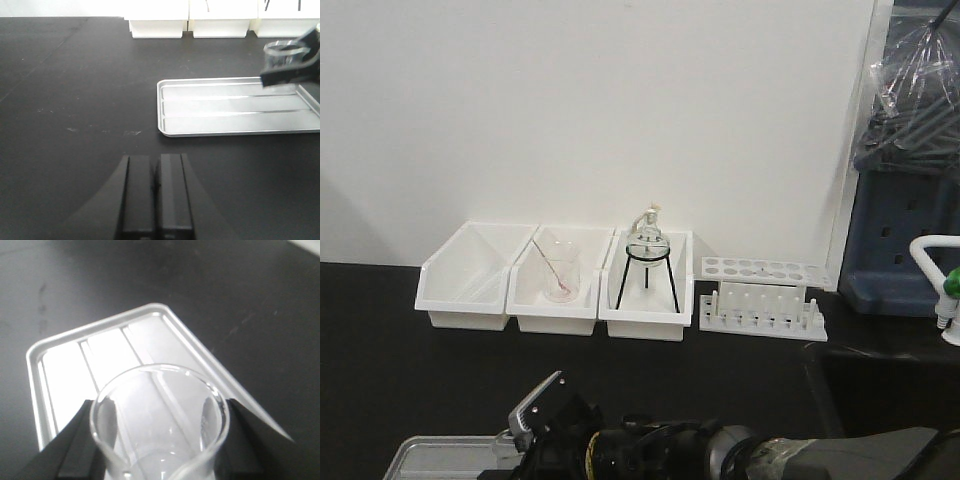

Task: Move beaker to silver tray on left bench
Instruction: 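Lower the beaker onto the silver tray and open the right gripper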

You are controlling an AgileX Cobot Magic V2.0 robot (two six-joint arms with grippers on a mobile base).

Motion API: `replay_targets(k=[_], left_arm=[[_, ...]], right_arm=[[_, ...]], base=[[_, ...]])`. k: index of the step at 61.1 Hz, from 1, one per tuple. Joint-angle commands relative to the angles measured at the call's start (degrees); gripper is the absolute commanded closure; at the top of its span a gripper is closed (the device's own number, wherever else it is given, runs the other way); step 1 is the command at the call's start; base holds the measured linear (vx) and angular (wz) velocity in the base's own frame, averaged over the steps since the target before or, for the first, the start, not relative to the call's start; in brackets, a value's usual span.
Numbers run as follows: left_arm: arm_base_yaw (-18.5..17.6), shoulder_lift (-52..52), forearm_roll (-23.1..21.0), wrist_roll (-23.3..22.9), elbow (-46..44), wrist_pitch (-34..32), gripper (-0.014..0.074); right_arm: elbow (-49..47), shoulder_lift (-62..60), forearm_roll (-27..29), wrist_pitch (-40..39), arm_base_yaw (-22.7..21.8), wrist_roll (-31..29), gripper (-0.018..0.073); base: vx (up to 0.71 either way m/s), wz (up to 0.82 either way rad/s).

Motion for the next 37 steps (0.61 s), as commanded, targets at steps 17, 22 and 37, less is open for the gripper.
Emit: replay_targets(k=[17, 22, 37], left_arm=[[-0.17, -0.37, -0.44, 0.02, 1.07, -4.48, 0.0595], [-0.17, -0.37, -0.44, 0.02, 1.07, -4.48, 0.0595], [-0.17, -0.37, -0.44, 0.02, 1.07, -4.48, 0.0595]], right_arm=[[-1.92, -2.31, 2.25, 2.1, 0.96, -0.73, 0.0498], [-1.92, -1.89, 2.31, 1.95, 0.96, -0.73, 0.045], [-1.92, -1.67, 2.26, 1.84, 0.96, -0.59, 0.0202]], base=[[0.0, 0.0], [0.0, 0.0], [0.0, 0.0]])
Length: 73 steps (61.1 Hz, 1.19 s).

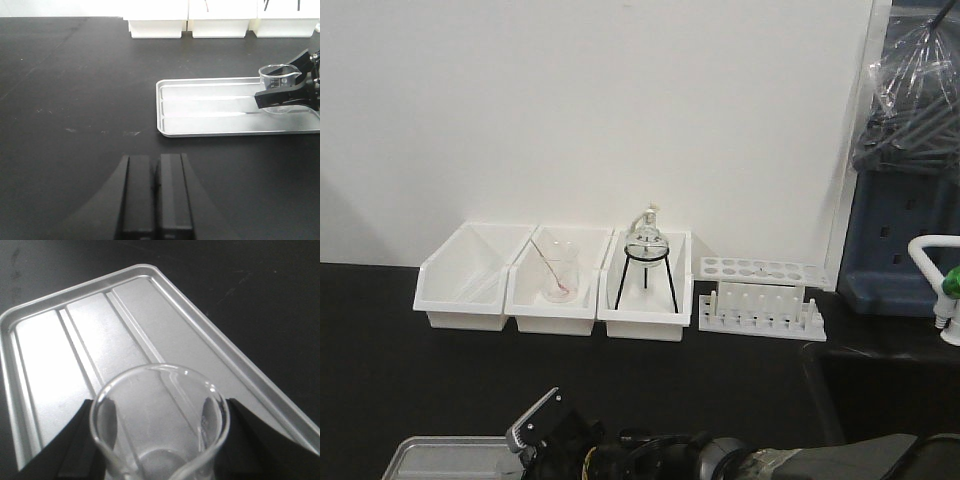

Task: Move beaker to silver tray on left bench
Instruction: 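Lower the beaker onto the silver tray and open the right gripper, then lift the right gripper away from the beaker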

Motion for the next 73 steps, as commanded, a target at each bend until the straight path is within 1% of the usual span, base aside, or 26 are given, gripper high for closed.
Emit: replay_targets(k=[1, 11, 17, 22, 35, 53, 57, 62, 67, 73], left_arm=[[-0.17, -0.37, -0.44, 0.02, 1.07, -4.48, 0.0595], [-0.17, -0.37, -0.44, 0.02, 1.07, -4.48, 0.0595], [-0.17, -0.37, -0.44, 0.02, 1.07, -4.48, 0.0595], [-0.17, -0.37, -0.44, 0.02, 1.07, -4.48, 0.0595], [-0.17, -0.37, -0.44, 0.02, 1.07, -4.48, 0.0595], [-0.17, -0.37, -0.44, 0.02, 1.07, -4.48, 0.0595], [-0.17, -0.37, -0.44, 0.02, 1.07, -4.48, 0.0595], [-0.17, -0.37, -0.44, 0.02, 1.07, -4.48, 0.0595], [-0.17, -0.37, -0.44, 0.02, 1.07, -4.48, 0.0595], [-0.17, -0.37, -0.44, 0.02, 1.07, -4.48, 0.0595]], right_arm=[[-1.81, -3.43, 1.43, -2.06, 0.03, -0.25, 0.0179], [-1.81, -3.57, 1.43, -2.11, 0.03, 0.33, 0.0023], [-1.81, -3.99, 1.37, -2.27, 0.03, 1.41, -0.0041], [-1.81, -4.35, 1.37, -2.27, -0.02, 1.53, -0.0067], [-1.81, -6.26, 1.26, -2.14, -0.02, 1.53, -0.0055], [-1.81, -11.88, 1.22, -1.98, -0.02, 1.58, -0.0029], [-1.81, -13.73, 1.15, -1.98, -0.02, 2.44, -0.0022], [-1.03, -17.35, 0.61, -2.1, -0.09, 5.84, -0.0009], [1.64, -22.16, -2.13, -2.25, -0.15, 8.12, 0.002], [7.96, -30.05, -8.31, -2.17, -0.15, 9.11, 0.0085]], base=[[0.0, 0.0], [0.0, 0.0], [0.0, 0.0], [0.0, -0.01], [0.0, 0.0], [0.0, 0.0], [0.0, 0.0], [0.0, 0.0], [0.0, 0.0], [0.0, 0.0]])
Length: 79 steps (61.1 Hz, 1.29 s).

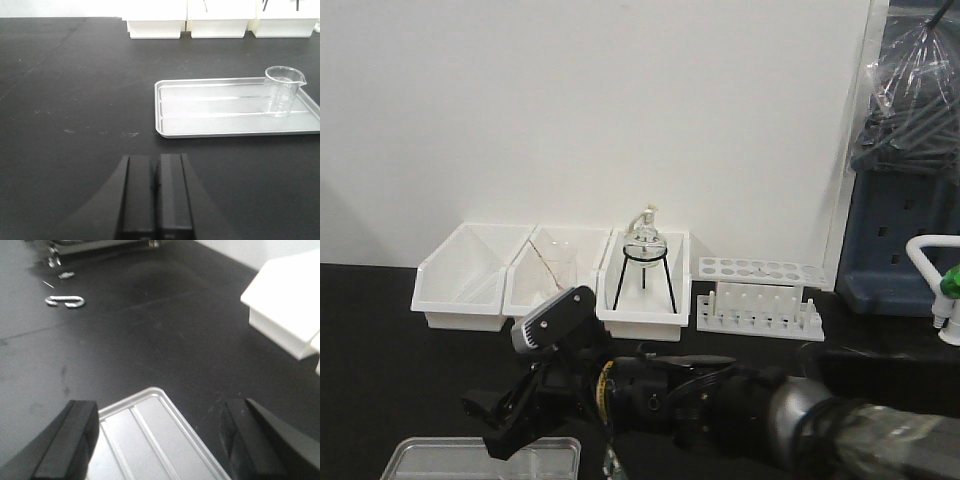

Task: Move beaker to silver tray on left bench
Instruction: 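Lift the right gripper away from the beaker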

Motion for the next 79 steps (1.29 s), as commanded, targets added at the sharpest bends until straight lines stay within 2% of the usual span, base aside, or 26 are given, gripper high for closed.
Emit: replay_targets(k=[1, 5, 10, 25, 35, 46, 65, 72, 76, 79], left_arm=[[-0.17, -0.37, -0.44, 0.02, 1.07, -4.48, 0.0595], [-0.17, -0.37, -0.44, 0.02, 1.07, -4.48, 0.0595], [-0.17, -0.37, -0.44, 0.02, 1.07, -4.48, 0.0595], [-0.17, -0.37, -0.44, 0.02, 1.07, -4.48, 0.0595], [-0.17, -0.37, -0.44, 0.02, 1.07, -4.48, 0.0595], [-0.17, -0.37, -0.44, 0.02, 1.07, -4.48, 0.0595], [-0.17, -0.37, -0.44, 0.02, 1.07, -4.48, 0.0595], [-0.17, -0.37, -0.44, 0.02, 1.07, -4.48, 0.0595], [-0.17, -0.37, -0.44, 0.02, 1.07, -4.48, 0.0595], [-0.17, -0.37, -0.44, 0.02, 1.07, -4.48, 0.0595]], right_arm=[[3.06, -10.66, -4.19, -2.35, -0.15, 1.44, 0.0096], [8.2, -17.17, -7.56, -1.71, -0.15, 3.33, 0.0157], [13.98, -24.84, -8.75, -0.06, -0.15, 4.69, 0.0241], [26.68, -42.29, -9.11, 1.25, -0.15, 4.79, 0.0444], [31.7, -49.71, -9.11, 1.01, -0.15, 4.79, 0.052], [33.42, -53.22, -9.29, 1.01, -0.15, 4.79, 0.0553], [33.42, -53.61, -9.33, 0.94, -0.15, 4.73, 0.0553], [33.59, -54.93, -8.61, 7.06, -0.15, 3.61, 0.0553], [35.02, -57.52, -4.4, 10.84, -0.15, 2.88, 0.0553], [36.63, -60.11, 3.39, 15.48, -0.15, 0.65, 0.0557]], base=[[0.0, 0.0], [0.0, 0.0], [0.0, 0.0], [0.0, 0.0], [0.0, 0.0], [0.0, 0.0], [0.0, 0.0], [0.0, 0.0], [0.0, 0.0], [0.0, 0.0]])
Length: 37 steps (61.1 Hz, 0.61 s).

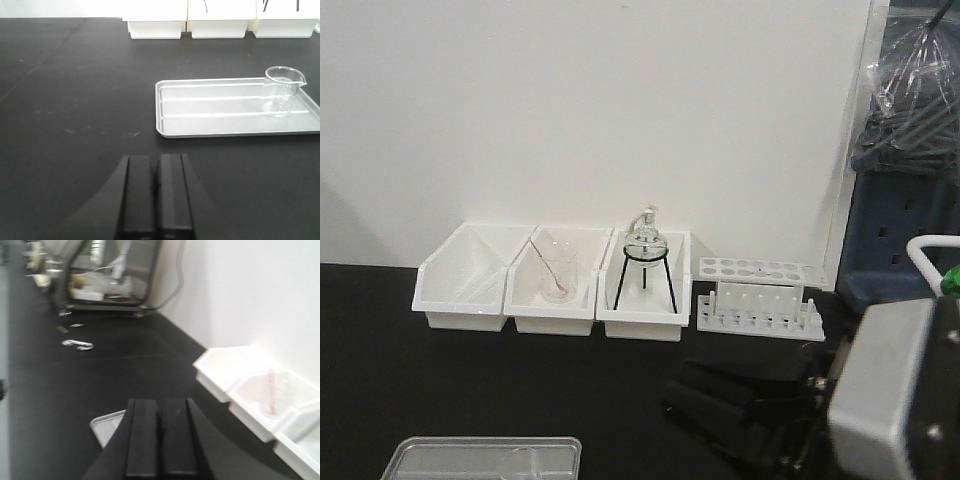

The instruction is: Move beaker to silver tray on left bench

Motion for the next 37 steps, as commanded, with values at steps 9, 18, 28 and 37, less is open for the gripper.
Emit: replay_targets(k=[9, 18, 28, 37], left_arm=[[-0.17, -0.37, -0.44, 0.02, 1.07, -4.48, 0.0595], [-0.17, -0.37, -0.44, 0.02, 1.07, -4.48, 0.0595], [-0.17, -0.37, -0.44, 0.02, 1.07, -4.48, 0.0595], [-0.17, -0.37, -0.44, 0.02, 1.07, -4.48, 0.0595]], right_arm=[[6.42, -15.94, 32.89, 20.1, -0.29, -18.65, 0.0575], [14.86, -31.71, 45.0, 25.47, -6.32, -35.63, 0.0575], [24.6, -47.1, 50.25, 25.48, -19.84, -43.68, 0.0575], [33.73, -56.48, 52.9, 25.22, -28.63, -44.4, 0.0575]], base=[[0.0, 0.0], [0.0, 0.0], [0.0, 0.0], [0.0, 0.0]])
